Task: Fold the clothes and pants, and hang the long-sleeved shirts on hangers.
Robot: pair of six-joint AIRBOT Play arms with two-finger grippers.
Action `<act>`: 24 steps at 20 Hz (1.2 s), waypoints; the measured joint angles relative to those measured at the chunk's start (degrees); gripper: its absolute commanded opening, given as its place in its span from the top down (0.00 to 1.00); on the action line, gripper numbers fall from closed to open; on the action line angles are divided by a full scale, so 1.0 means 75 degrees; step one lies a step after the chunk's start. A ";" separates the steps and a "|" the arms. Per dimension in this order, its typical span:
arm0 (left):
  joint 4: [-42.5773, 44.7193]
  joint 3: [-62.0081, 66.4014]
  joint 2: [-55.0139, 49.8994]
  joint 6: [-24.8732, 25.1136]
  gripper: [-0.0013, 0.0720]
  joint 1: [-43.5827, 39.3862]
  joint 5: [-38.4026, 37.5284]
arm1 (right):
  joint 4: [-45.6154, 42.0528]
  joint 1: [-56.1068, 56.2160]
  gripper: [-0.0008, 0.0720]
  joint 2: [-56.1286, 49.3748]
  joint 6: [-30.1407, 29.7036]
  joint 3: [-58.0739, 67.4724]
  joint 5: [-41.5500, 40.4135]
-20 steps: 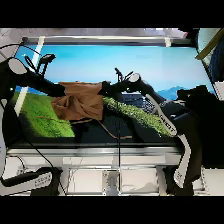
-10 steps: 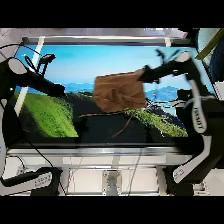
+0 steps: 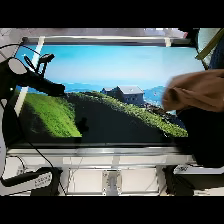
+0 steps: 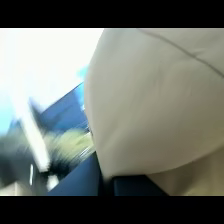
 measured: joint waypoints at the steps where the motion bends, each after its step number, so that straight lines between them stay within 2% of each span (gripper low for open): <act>1: 0.0000 0.0000 0.0000 -0.0006 0.97 -0.0003 0.0009 | -0.0256 -0.0571 0.96 0.0251 0.0090 0.0085 0.0131; 5: -0.0128 0.0000 0.0000 -0.0044 0.97 -0.0003 0.0020 | -0.1871 -0.2241 0.96 0.1134 -0.0026 -0.0268 0.0408; 7: -0.0277 0.0000 0.0000 -0.0058 0.97 0.0000 0.0020 | -0.2669 -0.2614 0.96 0.1428 -0.0370 -0.0947 0.0458; 10: -0.0472 0.0000 0.0000 -0.0061 0.97 -0.0003 0.0020 | -0.3273 -0.2783 0.95 0.1652 -0.0647 -0.2308 0.0458; 11: -0.0516 0.0000 0.0000 -0.0058 0.97 0.0000 0.0020 | -0.3375 -0.2789 0.73 0.1696 -0.0697 -0.2748 0.0460; 12: -0.0539 0.0000 0.0000 -0.0061 0.97 -0.0003 0.0023 | -0.3453 -0.2789 0.32 0.1716 -0.0740 -0.3168 0.0466; 13: -0.0557 0.0000 0.0000 -0.0061 0.97 -0.0003 0.0023 | -0.3506 -0.2786 0.27 0.1737 -0.0769 -0.3485 0.0484; 16: -0.0600 0.0000 0.0000 -0.0061 0.97 0.0000 0.0020 | -0.3424 -0.2783 0.28 0.1807 -0.0778 -0.3628 0.0513; 17: -0.0609 0.0000 0.0000 -0.0061 0.97 0.0000 0.0020 | -0.3281 -0.2783 0.34 0.1824 -0.0778 -0.3416 0.0498; 18: -0.0615 0.0000 0.0000 -0.0061 0.97 0.0000 0.0020 | -0.3013 -0.2783 0.50 0.1836 -0.0758 -0.3136 0.0458; 20: -0.0676 0.0000 0.0000 -0.0064 0.97 -0.0003 0.0020 | -0.1801 -0.2739 0.94 0.1915 -0.0644 -0.2541 0.0149; 22: -0.0766 0.0000 0.0000 -0.0064 0.96 -0.0003 0.0023 | 0.0050 -0.2439 0.95 0.2049 -0.0839 -0.2165 -0.0219; 24: -0.0822 0.0000 0.0000 -0.0064 0.96 0.0000 0.0020 | 0.1638 -0.1749 0.95 0.2215 -0.1399 -0.1958 -0.0361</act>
